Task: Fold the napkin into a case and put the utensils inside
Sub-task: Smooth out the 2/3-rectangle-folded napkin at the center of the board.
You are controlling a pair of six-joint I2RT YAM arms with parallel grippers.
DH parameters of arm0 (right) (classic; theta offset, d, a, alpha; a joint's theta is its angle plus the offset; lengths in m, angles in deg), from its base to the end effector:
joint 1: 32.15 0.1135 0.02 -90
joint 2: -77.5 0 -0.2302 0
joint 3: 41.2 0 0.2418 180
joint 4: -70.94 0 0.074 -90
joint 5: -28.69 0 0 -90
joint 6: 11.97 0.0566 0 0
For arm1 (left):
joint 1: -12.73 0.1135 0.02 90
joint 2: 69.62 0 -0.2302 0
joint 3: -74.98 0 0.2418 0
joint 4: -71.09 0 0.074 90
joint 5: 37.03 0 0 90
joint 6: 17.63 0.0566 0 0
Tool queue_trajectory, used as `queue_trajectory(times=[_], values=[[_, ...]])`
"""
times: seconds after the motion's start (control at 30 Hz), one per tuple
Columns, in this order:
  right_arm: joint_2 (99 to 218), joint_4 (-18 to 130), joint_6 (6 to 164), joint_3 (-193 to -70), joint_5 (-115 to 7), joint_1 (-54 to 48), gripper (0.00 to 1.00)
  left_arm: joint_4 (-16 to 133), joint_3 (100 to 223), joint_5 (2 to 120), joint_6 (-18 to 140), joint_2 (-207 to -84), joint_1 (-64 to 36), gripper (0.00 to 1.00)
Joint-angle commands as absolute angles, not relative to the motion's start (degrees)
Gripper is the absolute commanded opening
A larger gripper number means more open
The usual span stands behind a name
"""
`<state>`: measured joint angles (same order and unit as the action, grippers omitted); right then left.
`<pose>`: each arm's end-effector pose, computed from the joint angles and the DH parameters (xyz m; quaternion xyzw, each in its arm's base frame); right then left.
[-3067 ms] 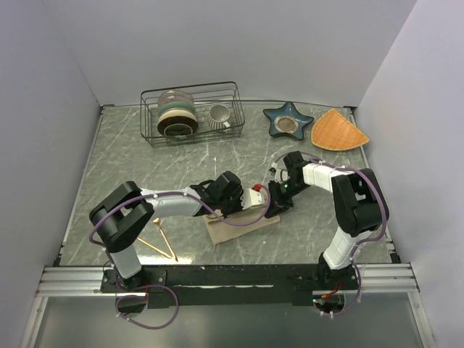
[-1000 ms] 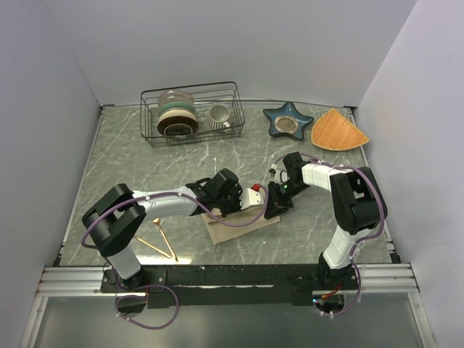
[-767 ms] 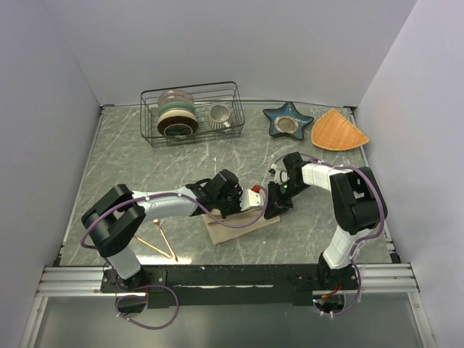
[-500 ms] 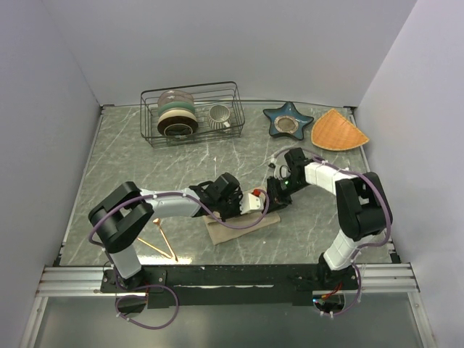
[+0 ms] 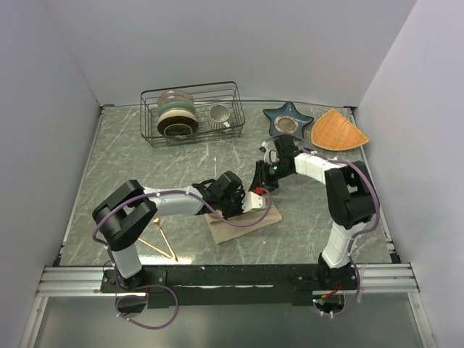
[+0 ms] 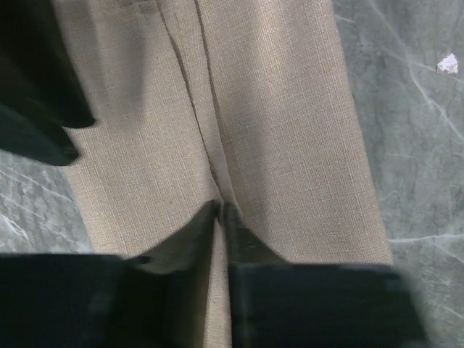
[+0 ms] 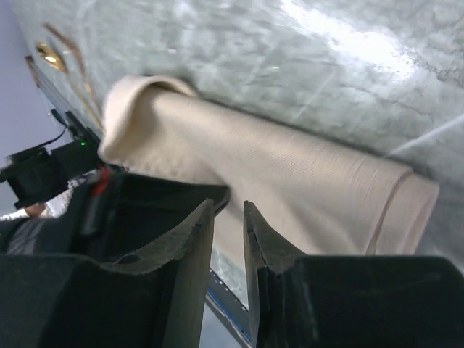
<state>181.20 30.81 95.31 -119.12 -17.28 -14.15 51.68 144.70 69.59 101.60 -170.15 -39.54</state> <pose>0.3103 0.1422 0.1273 -0.0839 0.9062 0.4080 0.0733 0.2025 -0.2881 0.1174 0.6446 0.6728 -0.2004 0.3027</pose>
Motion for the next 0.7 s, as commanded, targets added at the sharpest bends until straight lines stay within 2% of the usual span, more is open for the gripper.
queue_trajectory(times=[0.0, 0.07, 0.17, 0.33, 0.43, 0.67], values=[[185.2, 32.5, 96.5, -120.0, -19.8, -12.6, 0.31, 47.1, 146.4, 72.1, 99.3, -168.3, -39.7, 0.26], [187.4, 31.5, 95.6, -119.8, -22.1, -12.6, 0.31, 45.3, 146.7, 73.7, 96.3, -164.9, -39.0, 0.37], [189.4, 30.5, 93.9, -119.8, -24.7, -12.6, 0.30, 43.2, 146.6, 79.7, 88.8, -153.8, -34.0, 0.43], [189.0, 30.3, 93.9, -119.3, -25.5, -12.7, 0.29, 39.5, 143.8, 87.6, 79.5, -146.9, -16.0, 0.41], [189.0, 30.3, 93.9, -119.1, -25.8, -12.7, 0.29, 36.7, 142.4, 89.2, 79.7, -147.9, -10.9, 0.39], [189.0, 30.6, 94.1, -118.9, -26.8, -12.7, 0.30, 37.2, 142.9, 89.4, 76.2, -153.7, -10.6, 0.47]])
